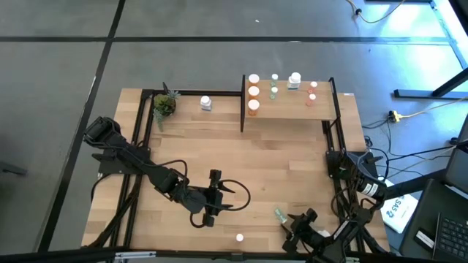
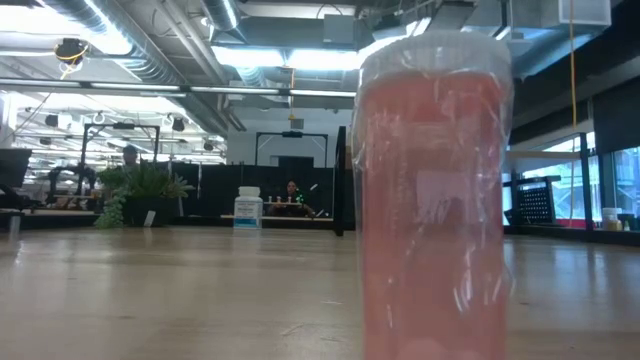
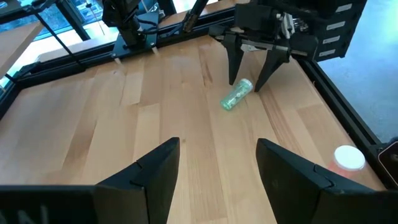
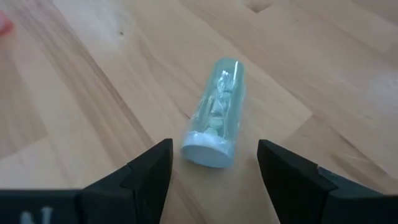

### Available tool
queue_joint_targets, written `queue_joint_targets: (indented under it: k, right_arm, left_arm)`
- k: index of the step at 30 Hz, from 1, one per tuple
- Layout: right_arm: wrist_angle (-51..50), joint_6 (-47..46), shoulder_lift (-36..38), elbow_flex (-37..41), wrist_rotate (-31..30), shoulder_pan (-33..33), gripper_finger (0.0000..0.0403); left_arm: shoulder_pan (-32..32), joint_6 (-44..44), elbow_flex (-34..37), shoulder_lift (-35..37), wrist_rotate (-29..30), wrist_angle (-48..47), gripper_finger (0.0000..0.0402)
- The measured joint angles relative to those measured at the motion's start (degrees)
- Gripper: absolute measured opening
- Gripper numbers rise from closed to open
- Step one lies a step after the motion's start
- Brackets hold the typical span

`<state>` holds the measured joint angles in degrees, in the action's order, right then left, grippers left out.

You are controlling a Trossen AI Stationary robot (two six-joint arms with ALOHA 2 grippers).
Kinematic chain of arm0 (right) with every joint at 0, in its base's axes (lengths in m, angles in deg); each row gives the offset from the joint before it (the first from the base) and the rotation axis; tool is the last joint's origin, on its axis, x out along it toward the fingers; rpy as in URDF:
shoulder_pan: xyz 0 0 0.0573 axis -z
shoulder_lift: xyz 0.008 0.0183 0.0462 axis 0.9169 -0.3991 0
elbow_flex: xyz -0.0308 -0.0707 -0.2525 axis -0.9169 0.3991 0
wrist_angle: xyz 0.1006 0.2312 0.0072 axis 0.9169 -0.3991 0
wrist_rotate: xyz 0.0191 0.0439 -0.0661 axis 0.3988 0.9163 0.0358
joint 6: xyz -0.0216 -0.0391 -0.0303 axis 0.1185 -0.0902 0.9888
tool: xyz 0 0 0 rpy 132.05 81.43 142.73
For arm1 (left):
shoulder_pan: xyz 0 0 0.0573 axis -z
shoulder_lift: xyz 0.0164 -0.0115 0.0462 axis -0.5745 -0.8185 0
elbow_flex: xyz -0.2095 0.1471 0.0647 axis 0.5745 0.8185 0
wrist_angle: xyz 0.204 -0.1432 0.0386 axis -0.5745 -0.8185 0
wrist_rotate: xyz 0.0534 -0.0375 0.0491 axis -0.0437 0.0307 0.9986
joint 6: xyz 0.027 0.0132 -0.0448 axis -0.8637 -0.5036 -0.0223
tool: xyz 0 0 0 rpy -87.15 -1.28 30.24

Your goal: Pick and place medicine bottles onto shelf by color

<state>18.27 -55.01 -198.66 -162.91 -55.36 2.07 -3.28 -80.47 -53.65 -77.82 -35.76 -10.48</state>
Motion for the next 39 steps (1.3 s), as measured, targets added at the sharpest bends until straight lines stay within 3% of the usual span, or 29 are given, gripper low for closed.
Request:
queue_joint_targets:
  k: [31,39]
  right_arm:
    - [-0.5,0.4,0.0,0.1,1.5,1.8,0.0236]
    - [0.3,0.4,0.0,0.1,1.5,1.8,0.0193]
  left_arm:
    - [0.0,0.0,0.0,0.0,0.0,0.0,0.0206]
    - [0.0,0.0,0.0,0.0,0.0,0.0,0.0206]
